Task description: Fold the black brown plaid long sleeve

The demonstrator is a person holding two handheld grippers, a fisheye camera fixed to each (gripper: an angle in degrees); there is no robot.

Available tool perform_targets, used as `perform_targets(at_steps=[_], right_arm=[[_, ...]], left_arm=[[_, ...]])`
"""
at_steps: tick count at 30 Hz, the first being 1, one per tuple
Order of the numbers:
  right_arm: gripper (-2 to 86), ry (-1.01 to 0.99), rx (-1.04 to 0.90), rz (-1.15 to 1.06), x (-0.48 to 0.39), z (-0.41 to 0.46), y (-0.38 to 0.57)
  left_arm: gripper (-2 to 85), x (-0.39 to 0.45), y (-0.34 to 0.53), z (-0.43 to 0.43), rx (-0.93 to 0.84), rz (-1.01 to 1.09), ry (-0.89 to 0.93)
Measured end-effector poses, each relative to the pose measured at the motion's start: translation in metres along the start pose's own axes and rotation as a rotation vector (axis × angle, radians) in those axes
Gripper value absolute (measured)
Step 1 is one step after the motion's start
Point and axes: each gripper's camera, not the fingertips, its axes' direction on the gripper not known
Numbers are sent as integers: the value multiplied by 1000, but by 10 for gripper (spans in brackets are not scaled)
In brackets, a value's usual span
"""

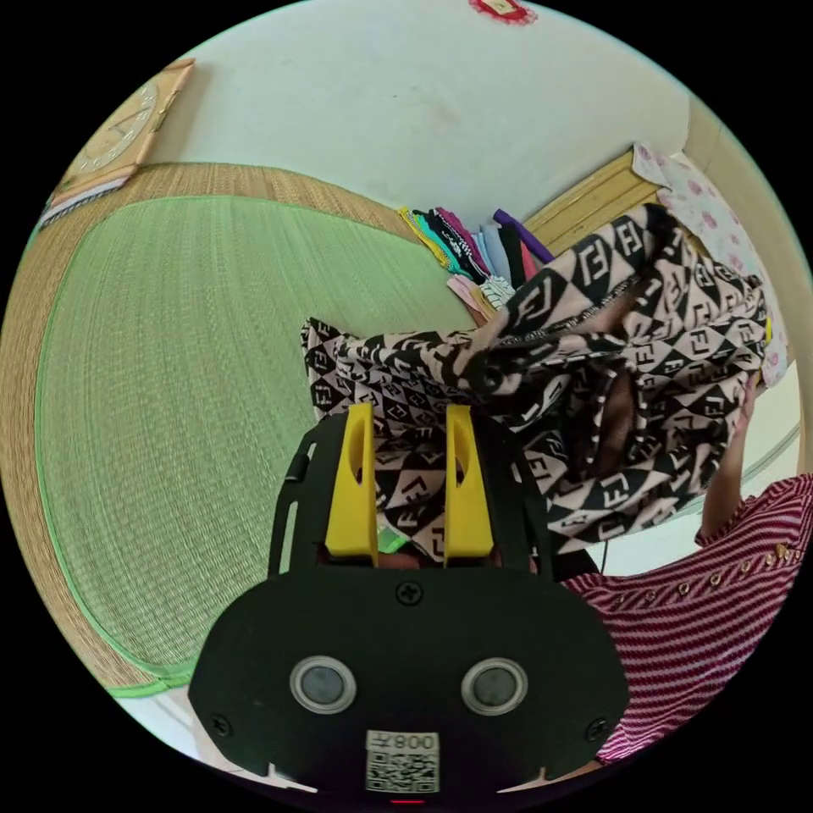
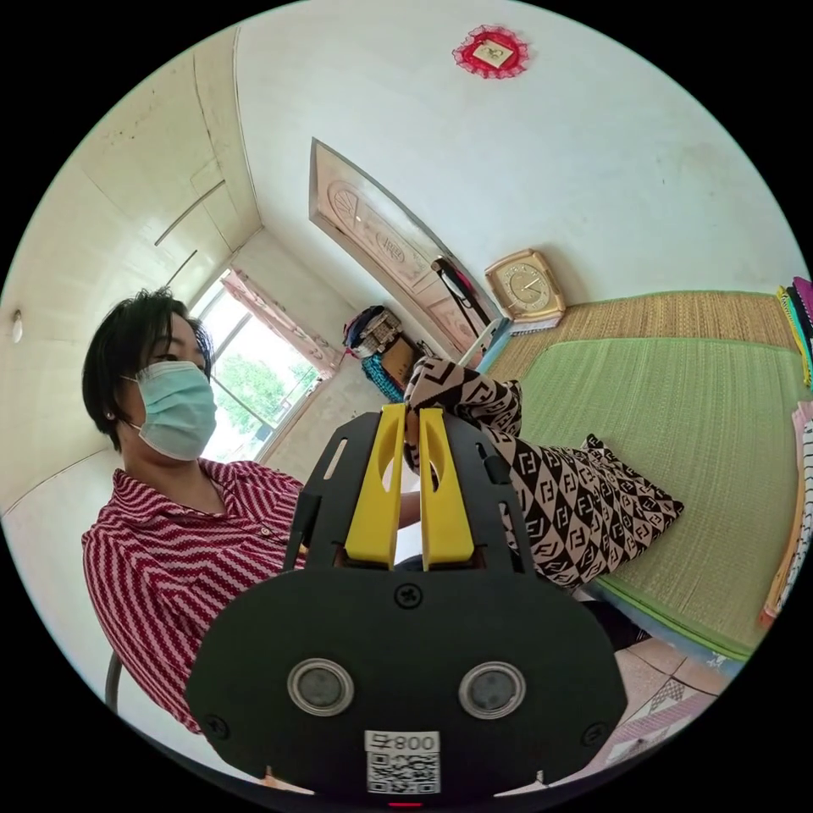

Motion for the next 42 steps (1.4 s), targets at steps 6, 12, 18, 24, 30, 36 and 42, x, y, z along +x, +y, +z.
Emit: perform_targets(at_steps=[6,12,18,24,30,36,42], right_arm=[[22,45,37,14,-25,-21,10],[21,88,86,17,-47,-48,11],[19,76,196,-23,-72,-91,15],[19,92,288,-66,-99,-128,25],[20,69,341,-129,-129,-147,32],[21,6,374,-239,-170,-156,32],[21,-23,361,-314,-205,-150,42]], left_arm=[[51,33,-8,35,-59,138,-63],[4,38,18,38,16,115,24],[9,43,60,-10,194,131,85],[9,58,116,-82,399,186,55],[9,91,173,-147,552,302,-49],[10,126,228,-188,663,407,-137],[18,114,276,-175,595,336,-227]])
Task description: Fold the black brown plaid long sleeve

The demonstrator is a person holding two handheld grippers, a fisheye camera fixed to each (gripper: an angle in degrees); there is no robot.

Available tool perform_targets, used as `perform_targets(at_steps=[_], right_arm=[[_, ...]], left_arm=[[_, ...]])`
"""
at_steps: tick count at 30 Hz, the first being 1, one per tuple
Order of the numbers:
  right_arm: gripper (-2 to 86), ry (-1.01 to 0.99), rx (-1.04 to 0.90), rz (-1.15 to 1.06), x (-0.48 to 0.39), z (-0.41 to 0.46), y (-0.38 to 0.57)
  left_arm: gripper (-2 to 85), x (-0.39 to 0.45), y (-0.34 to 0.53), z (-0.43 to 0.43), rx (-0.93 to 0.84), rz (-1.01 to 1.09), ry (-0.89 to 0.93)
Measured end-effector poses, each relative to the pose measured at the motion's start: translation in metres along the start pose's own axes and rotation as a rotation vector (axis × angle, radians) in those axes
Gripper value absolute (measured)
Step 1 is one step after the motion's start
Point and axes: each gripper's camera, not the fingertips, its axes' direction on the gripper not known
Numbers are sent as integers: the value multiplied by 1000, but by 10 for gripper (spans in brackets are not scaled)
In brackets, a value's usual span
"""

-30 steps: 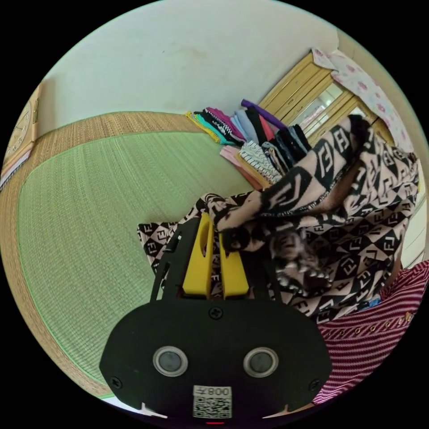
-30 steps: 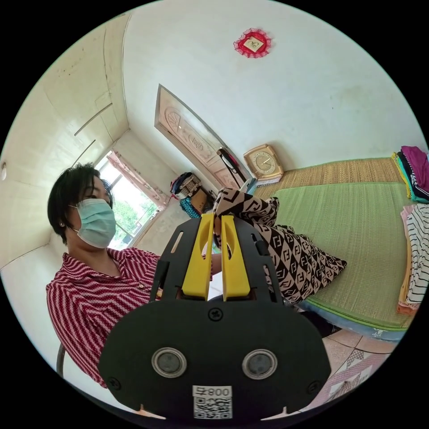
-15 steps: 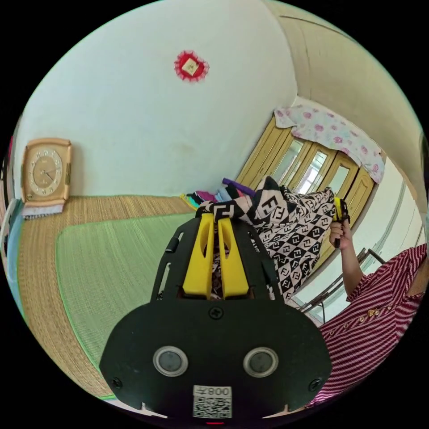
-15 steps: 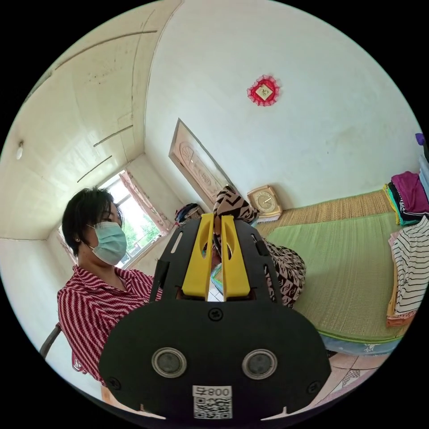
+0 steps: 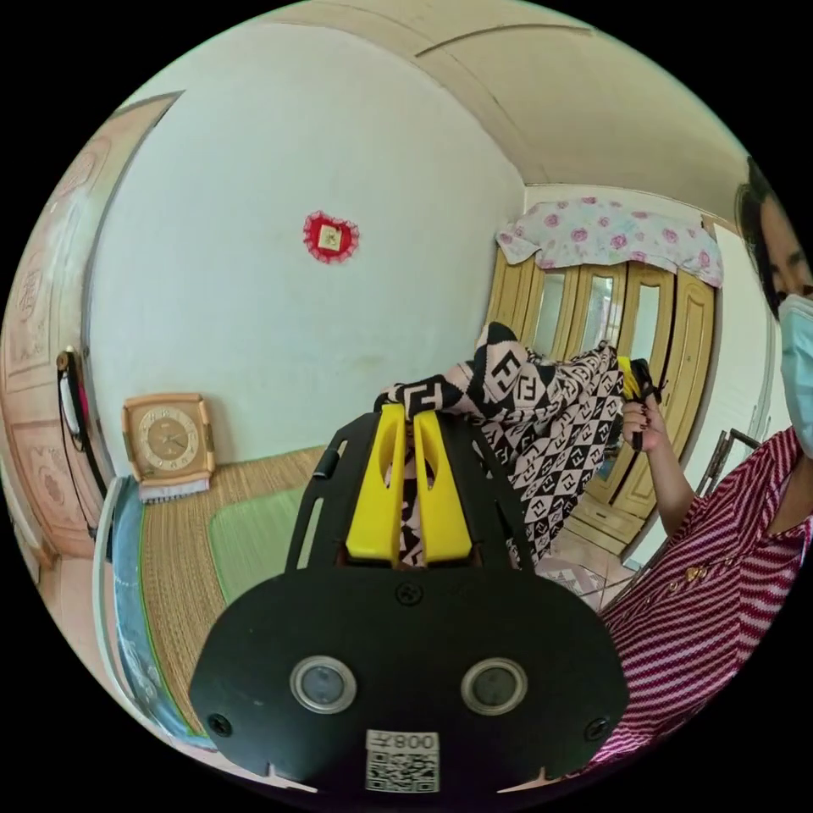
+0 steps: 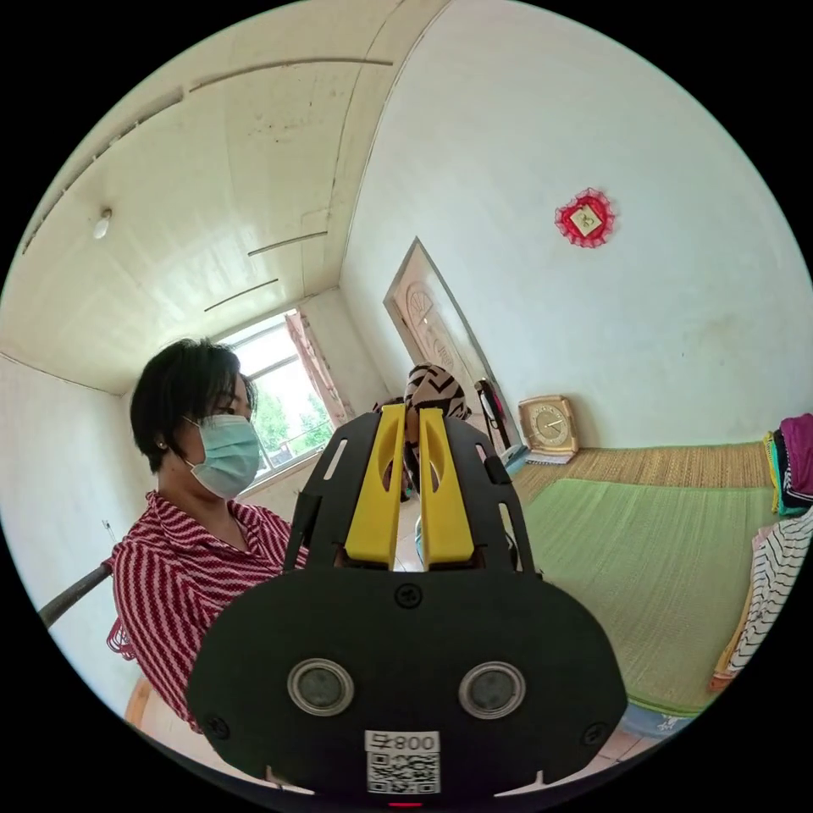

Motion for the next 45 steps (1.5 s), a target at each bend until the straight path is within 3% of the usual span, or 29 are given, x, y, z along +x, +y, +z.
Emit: perform_targets(at_steps=[6,9,17,24,28,34,45], right_arm=[[20,-45,-135,87,11,51,22],[20,-59,-179,95,11,70,27],[20,-63,-210,76,-4,79,26],[20,-26,-203,81,-8,69,31],[20,13,-168,101,-1,49,36],[20,58,-86,117,14,10,39],[21,89,24,52,32,-44,25]], left_arm=[[58,-49,106,57,-247,-288,136],[85,-59,159,70,-265,-373,194],[137,-80,233,120,-443,-400,224],[45,-100,276,167,-550,-455,284],[30,-101,285,150,-491,-450,251],[22,-107,267,75,-239,-400,142],[17,-36,221,-52,181,-91,-62]])
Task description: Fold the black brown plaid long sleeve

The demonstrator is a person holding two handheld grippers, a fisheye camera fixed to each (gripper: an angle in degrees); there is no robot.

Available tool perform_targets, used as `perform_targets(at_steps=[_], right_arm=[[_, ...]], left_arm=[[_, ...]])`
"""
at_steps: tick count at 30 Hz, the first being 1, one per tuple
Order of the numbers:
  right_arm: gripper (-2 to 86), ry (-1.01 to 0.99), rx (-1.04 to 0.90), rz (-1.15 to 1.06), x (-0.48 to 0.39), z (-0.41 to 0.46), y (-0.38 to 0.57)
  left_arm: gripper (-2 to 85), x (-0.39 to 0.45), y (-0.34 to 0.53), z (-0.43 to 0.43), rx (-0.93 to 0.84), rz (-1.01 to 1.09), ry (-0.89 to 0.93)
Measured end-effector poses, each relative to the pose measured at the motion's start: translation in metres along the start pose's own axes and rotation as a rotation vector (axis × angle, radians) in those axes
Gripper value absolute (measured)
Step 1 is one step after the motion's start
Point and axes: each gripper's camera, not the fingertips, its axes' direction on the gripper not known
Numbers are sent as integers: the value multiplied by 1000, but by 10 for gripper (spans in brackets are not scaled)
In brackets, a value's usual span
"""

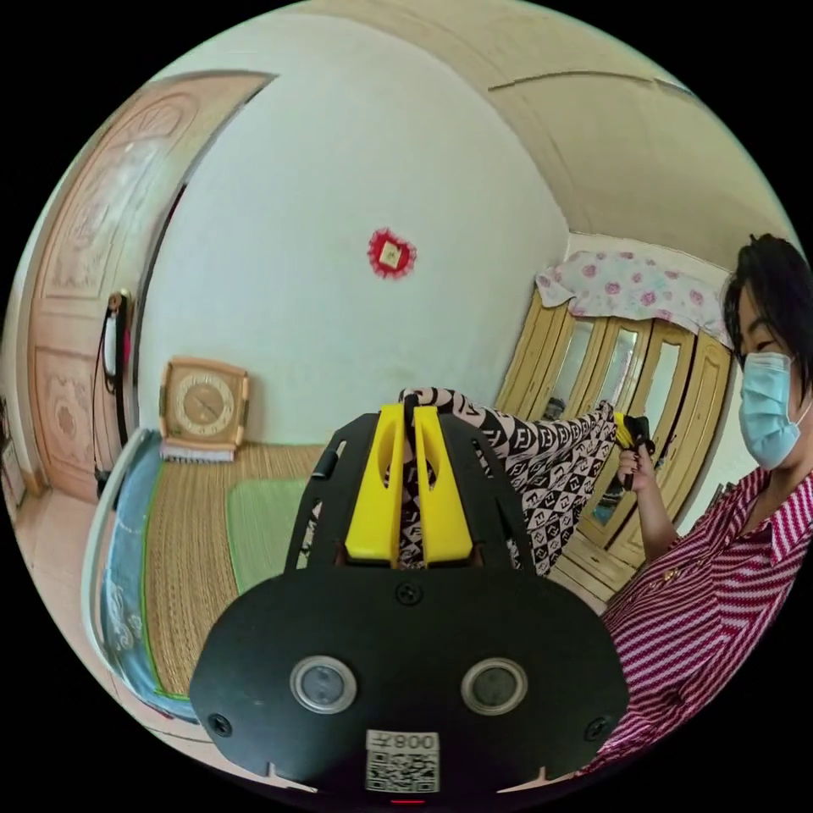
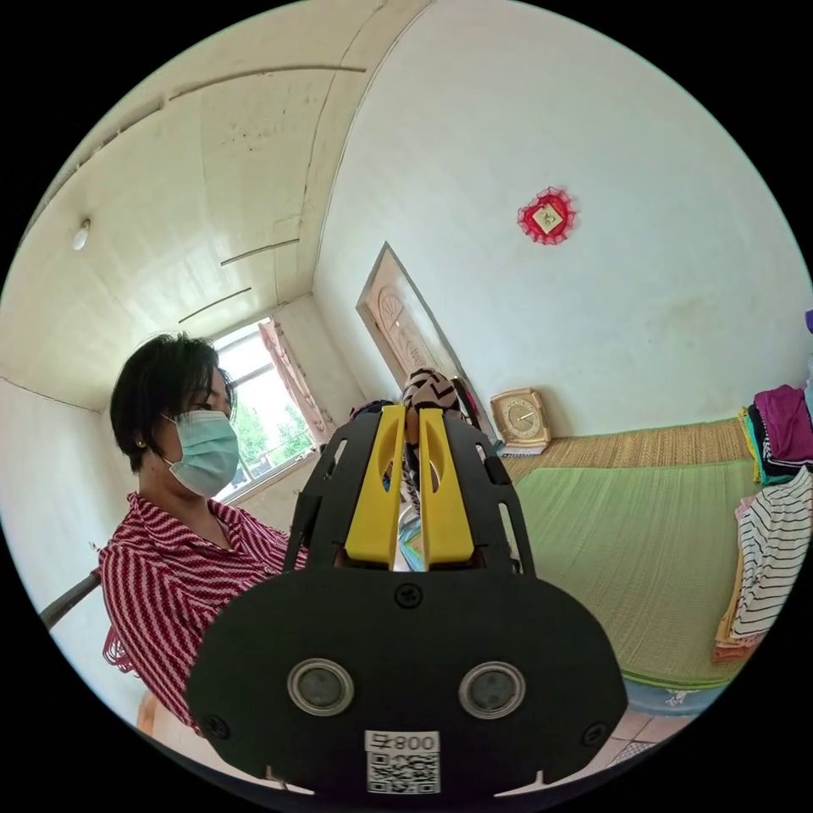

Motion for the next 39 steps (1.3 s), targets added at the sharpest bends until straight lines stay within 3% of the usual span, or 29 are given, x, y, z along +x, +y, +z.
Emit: perform_targets(at_steps=[5,16,20,27,31,39], right_arm=[[22,13,2,65,43,-4,11],[25,-109,-82,372,171,15,113],[29,-50,-139,557,218,12,182],[43,-19,25,732,249,-21,267],[91,76,-200,716,244,35,259],[136,64,-739,486,171,213,271]], left_arm=[[17,30,12,-19,73,72,-24],[15,62,67,0,-13,104,17],[15,78,92,21,-65,145,81],[15,80,135,62,-227,101,130],[15,81,145,75,-267,95,124],[15,74,159,90,-281,64,95]])
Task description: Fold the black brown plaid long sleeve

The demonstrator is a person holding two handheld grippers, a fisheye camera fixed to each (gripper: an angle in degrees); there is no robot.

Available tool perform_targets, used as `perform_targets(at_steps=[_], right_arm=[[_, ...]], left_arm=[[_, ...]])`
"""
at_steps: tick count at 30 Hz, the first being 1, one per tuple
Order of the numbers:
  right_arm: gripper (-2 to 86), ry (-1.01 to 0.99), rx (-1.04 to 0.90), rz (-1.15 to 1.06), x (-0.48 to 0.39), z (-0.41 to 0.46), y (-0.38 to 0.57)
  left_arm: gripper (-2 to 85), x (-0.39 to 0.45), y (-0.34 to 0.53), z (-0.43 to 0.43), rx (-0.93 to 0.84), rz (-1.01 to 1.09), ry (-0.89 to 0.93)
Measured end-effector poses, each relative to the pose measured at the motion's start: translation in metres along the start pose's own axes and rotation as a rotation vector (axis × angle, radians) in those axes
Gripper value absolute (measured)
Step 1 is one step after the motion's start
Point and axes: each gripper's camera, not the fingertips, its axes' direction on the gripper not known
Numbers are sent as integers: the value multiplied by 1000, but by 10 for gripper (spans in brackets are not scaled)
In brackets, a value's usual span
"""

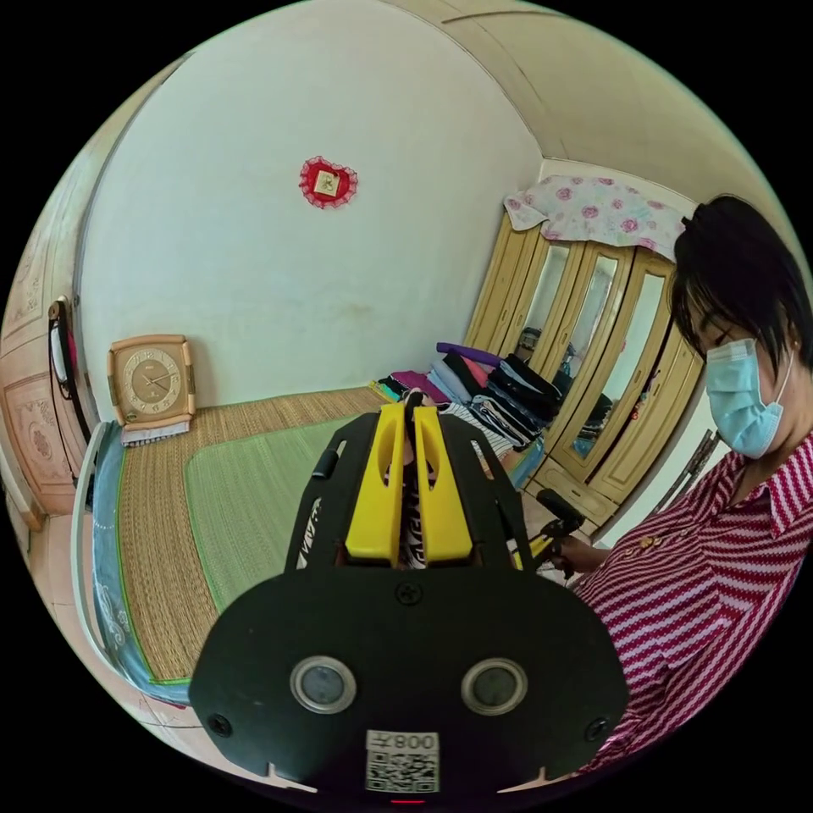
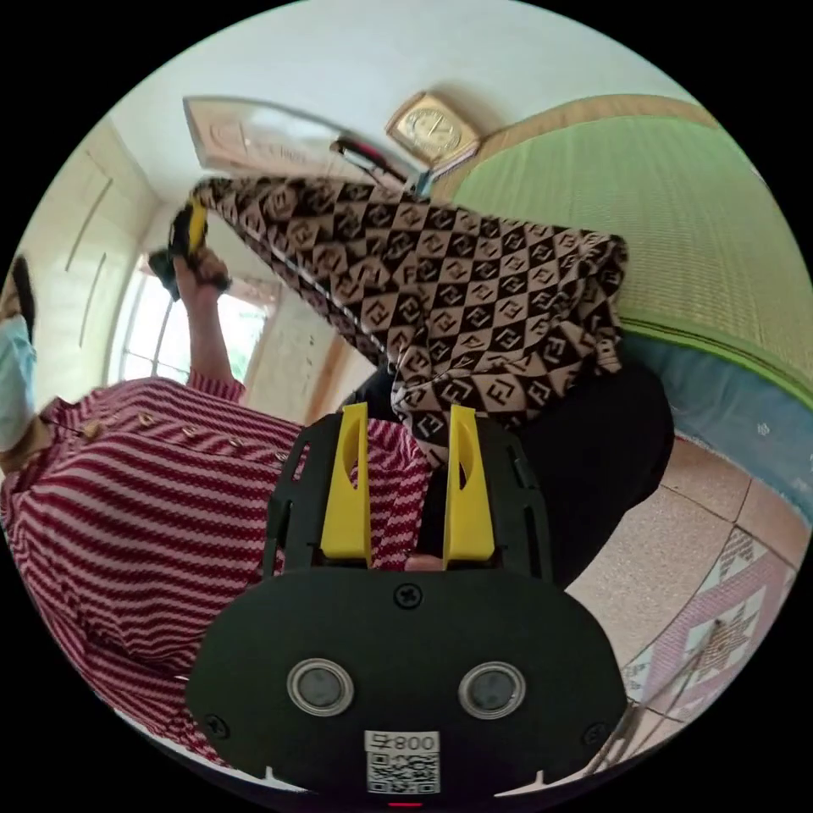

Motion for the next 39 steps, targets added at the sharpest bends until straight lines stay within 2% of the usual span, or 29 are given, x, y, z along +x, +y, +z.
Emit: perform_targets(at_steps=[3,7,11,15,21,27,32,39], right_arm=[[140,63,-79,-72,-32,38,-10],[132,253,-119,-86,-54,75,-19],[89,415,-156,-97,-70,111,-25],[49,469,-160,-101,-78,114,-30],[19,496,35,-49,-95,36,-31],[9,561,304,-65,-143,-87,-24],[6,642,492,-164,-211,-177,-17],[5,736,686,-331,-302,-256,-8]], left_arm=[[15,-4,4,6,-7,-6,1],[16,-8,11,11,-9,-15,10],[16,-12,21,12,-6,-23,12],[16,-19,31,6,0,-31,1],[16,-32,48,-12,41,-60,-25],[16,-46,67,-34,114,-91,-40],[16,-49,74,-57,201,-73,-53],[16,-43,79,-96,346,6,-66]])
